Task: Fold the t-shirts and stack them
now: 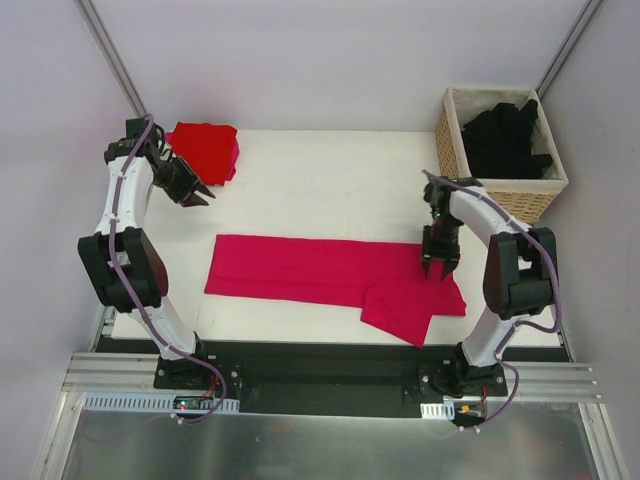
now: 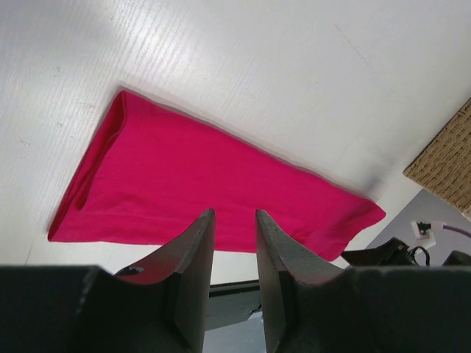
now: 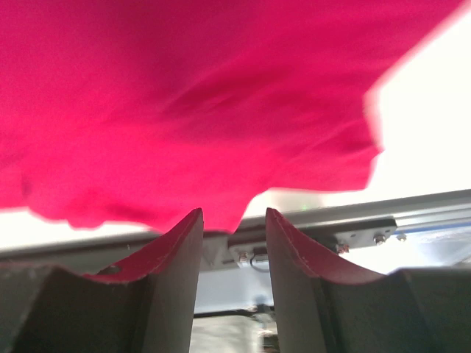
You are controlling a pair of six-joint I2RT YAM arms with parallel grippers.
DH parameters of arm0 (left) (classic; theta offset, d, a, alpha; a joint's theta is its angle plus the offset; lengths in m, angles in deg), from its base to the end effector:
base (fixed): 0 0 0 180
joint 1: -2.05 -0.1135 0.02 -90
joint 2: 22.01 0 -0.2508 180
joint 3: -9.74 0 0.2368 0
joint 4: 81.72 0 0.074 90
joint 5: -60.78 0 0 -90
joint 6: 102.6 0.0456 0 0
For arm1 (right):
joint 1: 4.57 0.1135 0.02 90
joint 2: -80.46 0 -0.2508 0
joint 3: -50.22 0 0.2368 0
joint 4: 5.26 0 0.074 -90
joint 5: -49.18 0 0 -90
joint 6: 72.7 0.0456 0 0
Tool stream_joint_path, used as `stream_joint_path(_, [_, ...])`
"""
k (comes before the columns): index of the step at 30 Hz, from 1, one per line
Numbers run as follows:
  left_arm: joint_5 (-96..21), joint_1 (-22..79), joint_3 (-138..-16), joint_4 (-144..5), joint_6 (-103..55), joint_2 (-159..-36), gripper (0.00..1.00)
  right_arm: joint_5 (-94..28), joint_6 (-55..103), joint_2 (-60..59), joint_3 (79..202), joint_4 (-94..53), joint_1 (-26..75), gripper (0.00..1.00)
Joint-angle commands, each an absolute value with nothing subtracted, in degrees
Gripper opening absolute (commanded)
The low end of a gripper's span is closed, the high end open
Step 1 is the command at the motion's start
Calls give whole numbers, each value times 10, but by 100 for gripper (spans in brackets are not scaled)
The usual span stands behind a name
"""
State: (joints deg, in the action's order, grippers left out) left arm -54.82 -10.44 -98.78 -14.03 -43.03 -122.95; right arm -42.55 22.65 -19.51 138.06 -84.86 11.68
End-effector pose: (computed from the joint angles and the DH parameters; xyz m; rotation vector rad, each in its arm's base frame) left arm 0.3554 0.0586 0.2912 -0.8084 2.4895 -0.6950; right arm 0.2801 0.0802 0.1912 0.2968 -3.1029 0.0550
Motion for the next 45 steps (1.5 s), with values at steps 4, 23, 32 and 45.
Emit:
stream_joint_path(4, [-547,-110,-974,-149,-435,-1181,28,-471,154,-225,1391,-820,-13,42])
stream_joint_path(23, [-553,-110,-969,-163,-444,-1172,29,-442,155,-267,1408,-774,-44,36])
stream_joint_path(32, [-549,-111,-950,-162,-446,-1163,29,-427,155,-254,1410,-772,-45,6])
stream_joint_path(45, [-546,-112,-941,-162,-450,-1151,29,-451,155,-236,1502,-810,-44,1])
